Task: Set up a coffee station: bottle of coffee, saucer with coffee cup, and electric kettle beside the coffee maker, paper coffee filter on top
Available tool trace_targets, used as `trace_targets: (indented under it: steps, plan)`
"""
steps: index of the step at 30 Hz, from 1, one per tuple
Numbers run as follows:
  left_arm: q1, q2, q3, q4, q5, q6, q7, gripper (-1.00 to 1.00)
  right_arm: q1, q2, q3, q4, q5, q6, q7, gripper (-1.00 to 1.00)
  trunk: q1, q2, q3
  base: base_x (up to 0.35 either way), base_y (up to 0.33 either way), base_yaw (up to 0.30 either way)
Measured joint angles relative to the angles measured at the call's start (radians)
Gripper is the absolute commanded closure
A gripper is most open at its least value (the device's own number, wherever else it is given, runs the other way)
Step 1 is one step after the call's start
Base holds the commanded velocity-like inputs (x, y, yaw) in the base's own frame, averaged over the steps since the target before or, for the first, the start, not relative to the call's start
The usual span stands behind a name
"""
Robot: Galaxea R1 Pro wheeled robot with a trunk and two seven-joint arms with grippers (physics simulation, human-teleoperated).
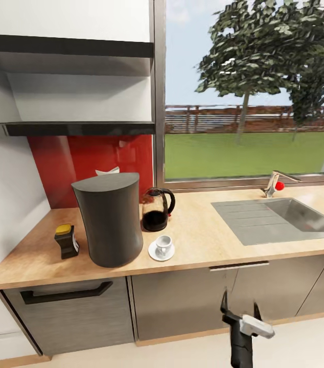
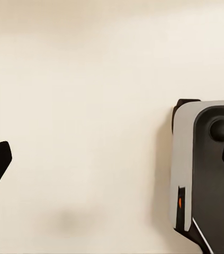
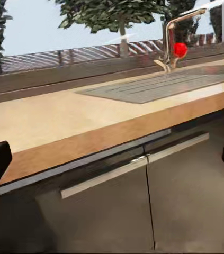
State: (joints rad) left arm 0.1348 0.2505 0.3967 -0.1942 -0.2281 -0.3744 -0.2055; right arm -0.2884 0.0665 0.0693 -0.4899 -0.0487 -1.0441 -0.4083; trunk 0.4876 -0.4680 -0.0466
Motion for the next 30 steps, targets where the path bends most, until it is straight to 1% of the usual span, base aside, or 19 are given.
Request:
trace_targets:
  steps: [2, 3, 6, 7, 9, 10, 11, 12, 13, 14, 15, 16, 17, 18, 19, 21, 22, 24, 30]
  plan:
    - [0.000, 0.000, -0.002, 0.004, -0.001, 0.000, 0.000, -1.00, 0.056, 0.001, 0.000, 0.016, 0.001, 0.000, 0.001, -1.00, 0.000, 0.000, 0.000, 0.000, 0.000, 0.000]
    - [0.000, 0.000, -0.003, 0.005, -0.002, -0.001, 0.000, -1.00, 0.067, 0.001, 0.000, 0.042, 0.002, 0.000, 0.001, -1.00, 0.000, 0.000, 0.000, 0.000, 0.000, 0.000]
    - [0.000, 0.000, -0.004, 0.009, -0.002, -0.001, 0.000, -1.00, 0.082, 0.002, -0.001, 0.178, 0.002, 0.000, 0.001, -1.00, 0.000, 0.000, 0.000, 0.000, 0.000, 0.000]
    - [0.000, -0.001, -0.005, 0.011, -0.002, -0.001, 0.000, -1.00, 0.086, 0.004, -0.002, 0.269, 0.002, 0.000, 0.001, -1.00, 0.000, 0.000, 0.000, 0.000, 0.000, 0.000]
    - [0.000, -0.001, -0.005, 0.012, -0.001, 0.000, 0.000, -1.00, 0.086, 0.006, -0.002, 0.345, 0.004, -0.001, 0.002, -1.00, 0.000, 0.000, 0.000, 0.000, 0.000, 0.000]
    - [0.000, -0.001, -0.005, 0.014, 0.000, 0.000, 0.001, -1.00, 0.087, 0.007, -0.004, 0.413, 0.003, -0.001, 0.001, -1.00, 0.000, 0.000, 0.000, 0.000, 0.000, 0.000]
    - [0.000, -0.001, -0.005, 0.017, 0.001, 0.000, 0.001, -1.00, 0.087, 0.008, -0.001, 0.433, 0.006, -0.001, 0.003, -1.00, 0.000, 0.000, 0.000, 0.000, 0.000, 0.000]
    - [0.000, -0.002, -0.006, 0.025, 0.002, 0.001, 0.001, -1.00, 0.087, 0.010, -0.001, 0.445, 0.006, 0.039, 0.003, -1.00, 0.000, 0.000, 0.000, 0.000, 0.000, 0.000]
    - [0.000, -0.003, -0.006, 0.035, 0.003, 0.001, 0.001, -1.00, 0.087, 0.014, -0.001, 0.452, 0.006, 0.130, 0.003, -1.00, 0.000, 0.000, 0.000, 0.000, 0.000, 0.000]
    - [0.000, -0.004, -0.005, 0.041, 0.003, 0.002, 0.002, -1.00, 0.087, 0.016, -0.002, 0.454, 0.006, 0.187, 0.003, -1.00, 0.000, 0.000, 0.000, 0.000, 0.000, 0.000]
    - [0.000, -0.006, -0.005, 0.062, 0.002, 0.004, 0.007, -1.00, 0.087, 0.020, -0.006, 0.459, 0.002, 0.431, 0.004, -1.00, 0.000, 0.000, 0.000, 0.000, 0.000, 0.000]
    - [0.000, -0.007, -0.004, 0.074, 0.002, 0.018, 0.022, -1.00, 0.087, 0.023, -0.008, 0.460, 0.000, 0.699, 0.008, -1.00, 0.000, 0.000, 0.000, 0.000, 0.000, 0.000]
    - [0.000, -0.008, -0.004, 0.078, 0.002, 0.038, 0.032, -1.00, 0.087, 0.024, -0.006, 0.459, 0.000, 0.843, 0.016, -1.00, 0.000, 0.000, 0.000, 0.000, 0.000, 0.000]
    - [0.000, -0.009, -0.004, 0.080, 0.002, 0.069, 0.041, -1.00, 0.087, 0.024, -0.006, 0.458, -0.001, 0.948, 0.028, -1.00, 0.000, 0.000, 0.000, 0.000, 0.000, 0.000]
    - [0.000, -0.010, -0.005, 0.081, 0.002, 0.111, 0.047, -1.00, 0.087, 0.024, -0.006, 0.457, -0.003, 1.032, 0.047, -1.00, 0.000, 0.000, 0.000, 0.000, 0.000, 0.000]
    - [0.000, -0.015, -0.006, 0.082, 0.002, 0.214, 0.053, -1.00, 0.086, 0.024, -0.007, 0.459, -0.005, 1.144, 0.106, -1.00, 0.000, 0.000, 0.000, 0.000, 0.000, 0.000]
    - [0.000, -0.018, -0.007, 0.081, 0.002, 0.307, 0.055, -1.00, 0.086, 0.024, -0.007, 0.459, -0.005, 1.204, 0.172, -1.00, 0.000, 0.000, 0.000, 0.000, 0.000, 0.000]
    - [0.000, -0.020, -0.007, 0.081, 0.000, 0.381, 0.058, -1.00, 0.086, 0.024, -0.007, 0.457, -0.004, 1.238, 0.232, -1.00, 0.000, 0.000, 0.000, 0.000, 0.000, 0.000]
    - [0.000, -0.020, -0.009, 0.082, -0.002, 0.408, 0.065, -1.00, 0.086, 0.023, -0.006, 0.445, 0.000, 1.255, 0.251, -1.00, 0.000, 0.000, 0.000, 0.000, 0.000, 0.000]
